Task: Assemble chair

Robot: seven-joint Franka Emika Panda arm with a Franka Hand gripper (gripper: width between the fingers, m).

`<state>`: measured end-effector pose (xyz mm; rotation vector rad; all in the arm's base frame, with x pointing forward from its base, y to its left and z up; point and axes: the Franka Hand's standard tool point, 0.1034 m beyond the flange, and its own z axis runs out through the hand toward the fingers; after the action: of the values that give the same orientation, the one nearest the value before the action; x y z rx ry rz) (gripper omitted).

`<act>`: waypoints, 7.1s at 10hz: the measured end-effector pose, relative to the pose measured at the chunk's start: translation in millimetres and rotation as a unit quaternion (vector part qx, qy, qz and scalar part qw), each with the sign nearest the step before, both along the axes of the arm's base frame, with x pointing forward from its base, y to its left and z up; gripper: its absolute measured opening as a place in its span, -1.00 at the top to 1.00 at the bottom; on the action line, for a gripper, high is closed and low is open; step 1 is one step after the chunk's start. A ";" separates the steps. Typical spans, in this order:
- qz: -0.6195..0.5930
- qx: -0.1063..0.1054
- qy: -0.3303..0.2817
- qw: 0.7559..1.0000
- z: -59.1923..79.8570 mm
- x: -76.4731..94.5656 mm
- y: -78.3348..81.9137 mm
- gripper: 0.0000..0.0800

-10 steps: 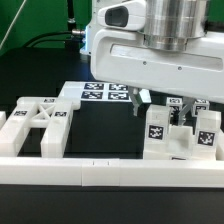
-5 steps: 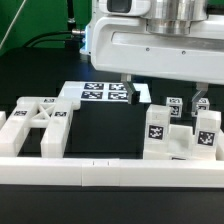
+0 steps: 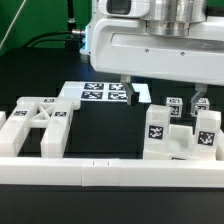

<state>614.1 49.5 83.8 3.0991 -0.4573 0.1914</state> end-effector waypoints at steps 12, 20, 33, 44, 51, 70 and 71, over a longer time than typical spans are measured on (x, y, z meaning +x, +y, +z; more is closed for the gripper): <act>0.009 -0.021 -0.003 1.000 -61.9 -28.8 -5.3 -0.62; 0.006 -0.024 -0.006 1.000 -72.6 -29.3 -7.2 0.03; 0.009 0.000 0.146 0.989 -13.8 -35.5 -51.2 0.20; -0.080 0.050 0.531 0.842 -11.6 -83.1 -70.7 0.20; -0.094 0.039 0.514 0.852 -30.4 -70.5 -74.3 -0.61; 0.094 -0.011 0.119 0.988 1.2 -0.6 -120.8 -0.62; 0.124 -0.001 0.108 0.986 0.8 -0.3 -134.7 -0.62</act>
Offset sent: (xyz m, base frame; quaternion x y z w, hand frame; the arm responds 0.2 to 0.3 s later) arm -0.0082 -0.0086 -0.0266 0.0037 0.0273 -0.0060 0.9996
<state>613.8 -85.2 84.6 3.1153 -0.0659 -0.1437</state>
